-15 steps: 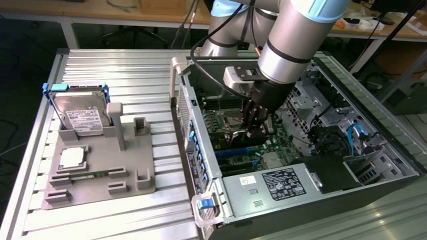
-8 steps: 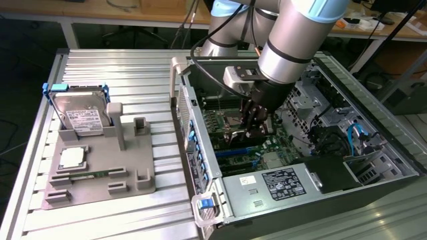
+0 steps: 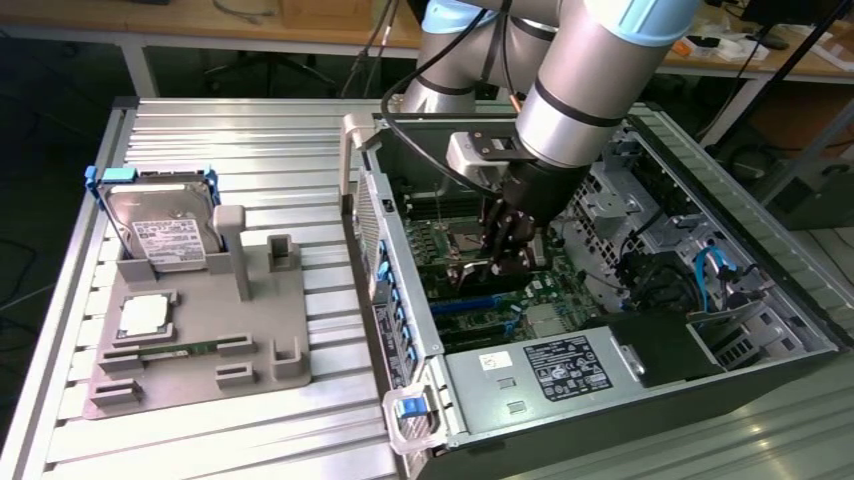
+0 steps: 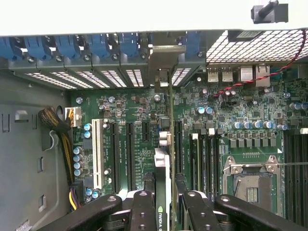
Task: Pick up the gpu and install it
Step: 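Insert the gpu into the slot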
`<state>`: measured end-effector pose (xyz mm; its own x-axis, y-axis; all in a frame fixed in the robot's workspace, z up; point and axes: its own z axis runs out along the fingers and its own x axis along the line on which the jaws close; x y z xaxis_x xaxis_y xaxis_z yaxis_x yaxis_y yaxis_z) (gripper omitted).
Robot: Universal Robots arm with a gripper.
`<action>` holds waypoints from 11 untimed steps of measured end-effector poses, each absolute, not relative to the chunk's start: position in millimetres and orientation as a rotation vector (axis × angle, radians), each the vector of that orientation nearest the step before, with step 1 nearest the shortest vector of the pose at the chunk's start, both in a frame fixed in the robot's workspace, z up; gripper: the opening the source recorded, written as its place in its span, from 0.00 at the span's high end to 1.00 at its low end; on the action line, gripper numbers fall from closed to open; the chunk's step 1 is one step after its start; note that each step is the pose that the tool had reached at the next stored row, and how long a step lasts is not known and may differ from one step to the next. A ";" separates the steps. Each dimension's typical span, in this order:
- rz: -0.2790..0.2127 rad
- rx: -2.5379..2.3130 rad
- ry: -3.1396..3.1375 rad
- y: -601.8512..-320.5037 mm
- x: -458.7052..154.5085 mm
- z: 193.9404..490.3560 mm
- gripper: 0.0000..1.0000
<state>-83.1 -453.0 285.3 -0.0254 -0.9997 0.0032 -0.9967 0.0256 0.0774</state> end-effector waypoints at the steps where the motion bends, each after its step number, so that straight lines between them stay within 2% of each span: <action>1: -0.082 2.153 -2.208 -453.0 -83.1 285.3 0.73; 11: -0.086 2.151 -2.206 -453.0 -83.1 285.3 0.73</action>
